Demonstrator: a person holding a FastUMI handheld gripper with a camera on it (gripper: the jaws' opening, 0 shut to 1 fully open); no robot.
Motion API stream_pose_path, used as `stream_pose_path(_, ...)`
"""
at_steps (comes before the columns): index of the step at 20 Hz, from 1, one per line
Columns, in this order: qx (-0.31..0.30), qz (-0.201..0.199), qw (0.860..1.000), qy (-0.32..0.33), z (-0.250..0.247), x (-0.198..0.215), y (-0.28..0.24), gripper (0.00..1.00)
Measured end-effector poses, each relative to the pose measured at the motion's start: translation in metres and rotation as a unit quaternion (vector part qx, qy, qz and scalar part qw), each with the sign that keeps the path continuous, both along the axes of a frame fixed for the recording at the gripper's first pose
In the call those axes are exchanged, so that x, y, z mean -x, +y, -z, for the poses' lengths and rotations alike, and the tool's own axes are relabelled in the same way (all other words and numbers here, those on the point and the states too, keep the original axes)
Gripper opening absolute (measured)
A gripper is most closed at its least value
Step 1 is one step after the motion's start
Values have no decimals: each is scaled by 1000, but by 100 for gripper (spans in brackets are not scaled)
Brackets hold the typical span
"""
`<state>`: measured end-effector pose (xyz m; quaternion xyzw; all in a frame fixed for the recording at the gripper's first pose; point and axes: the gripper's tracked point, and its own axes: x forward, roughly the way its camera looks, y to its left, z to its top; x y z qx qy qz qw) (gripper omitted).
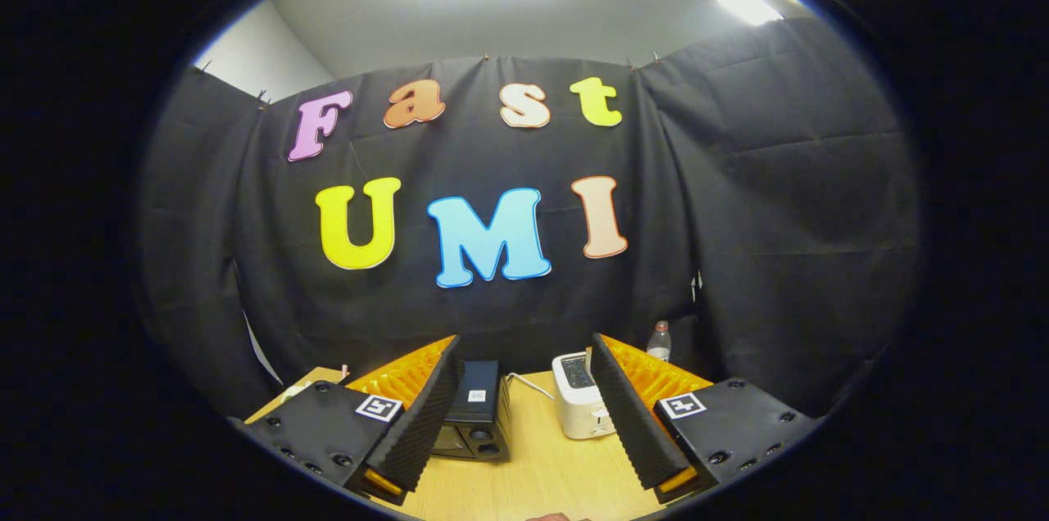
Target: Open the toaster oven, put the food inside, and close the toaster oven door.
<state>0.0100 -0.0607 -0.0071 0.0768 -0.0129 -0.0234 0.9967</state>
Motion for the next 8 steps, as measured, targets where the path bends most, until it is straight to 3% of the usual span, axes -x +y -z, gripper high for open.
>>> stream_pose_path(8, 12, -35, 999, 24, 13, -22, 32, 98)
